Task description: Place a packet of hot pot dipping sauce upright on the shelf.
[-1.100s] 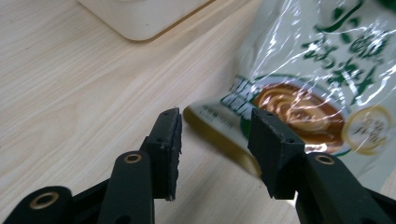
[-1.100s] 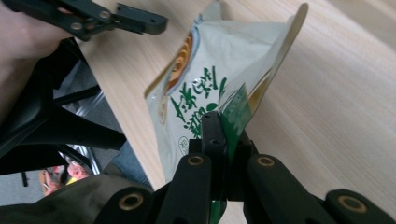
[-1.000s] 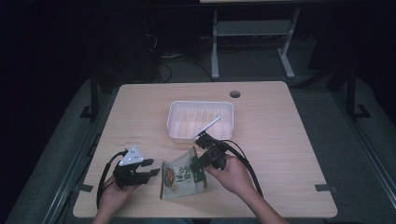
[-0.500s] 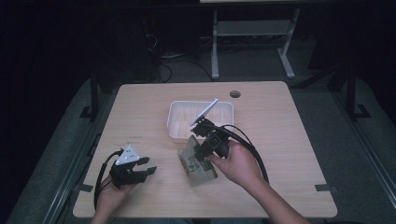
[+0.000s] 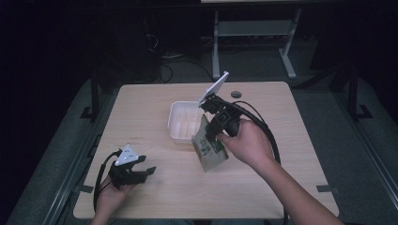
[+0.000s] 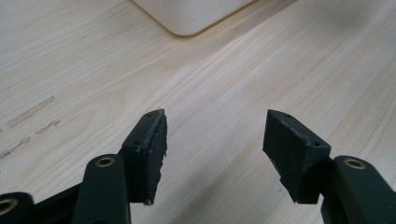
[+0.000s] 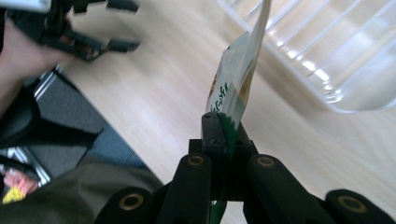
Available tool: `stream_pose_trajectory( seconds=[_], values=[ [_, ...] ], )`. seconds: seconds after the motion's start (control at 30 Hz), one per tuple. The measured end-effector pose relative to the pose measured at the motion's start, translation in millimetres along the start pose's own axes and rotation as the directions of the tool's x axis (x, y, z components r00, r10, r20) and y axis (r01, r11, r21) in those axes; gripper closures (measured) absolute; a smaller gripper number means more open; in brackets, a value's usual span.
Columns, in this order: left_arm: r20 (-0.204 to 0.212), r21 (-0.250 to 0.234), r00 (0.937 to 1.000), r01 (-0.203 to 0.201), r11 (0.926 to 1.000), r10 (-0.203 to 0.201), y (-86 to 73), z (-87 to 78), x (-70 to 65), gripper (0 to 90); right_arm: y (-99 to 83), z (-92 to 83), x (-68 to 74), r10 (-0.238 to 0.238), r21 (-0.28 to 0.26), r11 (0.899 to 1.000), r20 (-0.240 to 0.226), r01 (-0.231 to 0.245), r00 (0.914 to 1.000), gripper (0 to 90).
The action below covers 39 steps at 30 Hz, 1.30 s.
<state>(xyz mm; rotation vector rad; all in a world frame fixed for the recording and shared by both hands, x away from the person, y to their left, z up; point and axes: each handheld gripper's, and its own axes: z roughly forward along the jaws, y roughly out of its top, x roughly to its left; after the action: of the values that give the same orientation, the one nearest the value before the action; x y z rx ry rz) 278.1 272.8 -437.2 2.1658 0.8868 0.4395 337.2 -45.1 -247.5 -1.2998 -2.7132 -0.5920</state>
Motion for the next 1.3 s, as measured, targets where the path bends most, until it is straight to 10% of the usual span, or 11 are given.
stream_pose_trajectory(
  seconds=[0.7, 1.3],
  values=[
    [-0.018, 0.001, 0.9998, 0.005, 1.0, -0.005, -2.1, -2.9, 3.8, 37.4, 58.1, -23.7, -41.4, 0.204, -0.011, 0.979, 0.116, -0.204, 0.9721, 89.6],
    [-0.019, -0.005, 0.9998, 0.005, 1.0, -0.005, -2.5, -3.4, 5.0, 36.9, 96.6, 1.7, -63.4, 0.307, 0.004, 0.95, 0.171, -0.312, 0.9362, 89.5]
  ],
)
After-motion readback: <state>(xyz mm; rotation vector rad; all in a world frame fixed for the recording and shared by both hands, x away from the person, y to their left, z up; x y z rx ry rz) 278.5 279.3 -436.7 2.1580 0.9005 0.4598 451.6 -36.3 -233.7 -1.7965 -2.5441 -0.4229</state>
